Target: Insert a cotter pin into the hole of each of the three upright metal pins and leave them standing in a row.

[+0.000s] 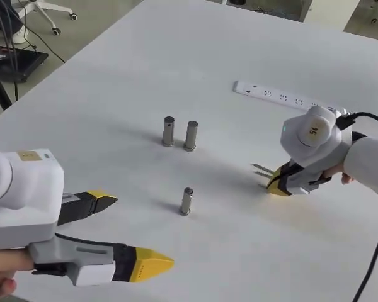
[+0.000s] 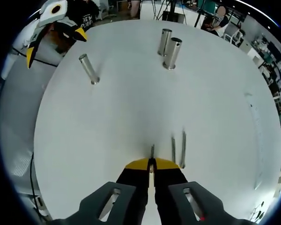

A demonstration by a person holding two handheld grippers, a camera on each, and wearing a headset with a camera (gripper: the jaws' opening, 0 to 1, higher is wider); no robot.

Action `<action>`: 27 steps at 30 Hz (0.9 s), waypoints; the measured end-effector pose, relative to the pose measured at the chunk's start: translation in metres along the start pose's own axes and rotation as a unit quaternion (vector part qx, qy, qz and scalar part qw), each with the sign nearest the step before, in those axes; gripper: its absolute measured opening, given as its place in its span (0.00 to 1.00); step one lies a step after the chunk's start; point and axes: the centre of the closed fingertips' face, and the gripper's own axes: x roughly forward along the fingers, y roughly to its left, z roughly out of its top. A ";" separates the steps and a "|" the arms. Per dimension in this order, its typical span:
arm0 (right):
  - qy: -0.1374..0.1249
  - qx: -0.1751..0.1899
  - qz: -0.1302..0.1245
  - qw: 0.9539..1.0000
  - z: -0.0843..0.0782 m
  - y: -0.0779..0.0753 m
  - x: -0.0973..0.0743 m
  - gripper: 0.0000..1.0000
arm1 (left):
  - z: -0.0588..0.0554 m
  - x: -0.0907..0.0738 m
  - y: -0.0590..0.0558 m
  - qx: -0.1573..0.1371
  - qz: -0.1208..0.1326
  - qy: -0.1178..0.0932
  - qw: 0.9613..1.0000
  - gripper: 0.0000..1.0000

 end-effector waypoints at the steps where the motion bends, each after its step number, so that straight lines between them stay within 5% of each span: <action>1: -0.002 0.002 0.000 1.000 0.000 0.001 0.000 0.00 | 0.001 0.000 0.000 0.001 0.000 -0.003 1.000 0.91; 15: -0.004 0.003 -0.023 1.000 -0.002 0.000 0.000 0.00 | -0.001 0.004 -0.005 0.011 -0.004 0.001 1.000 0.86; 27: -0.028 -0.021 -0.044 0.998 0.003 0.016 -0.022 0.00 | 0.020 0.012 -0.016 0.024 -0.015 -0.022 0.999 0.78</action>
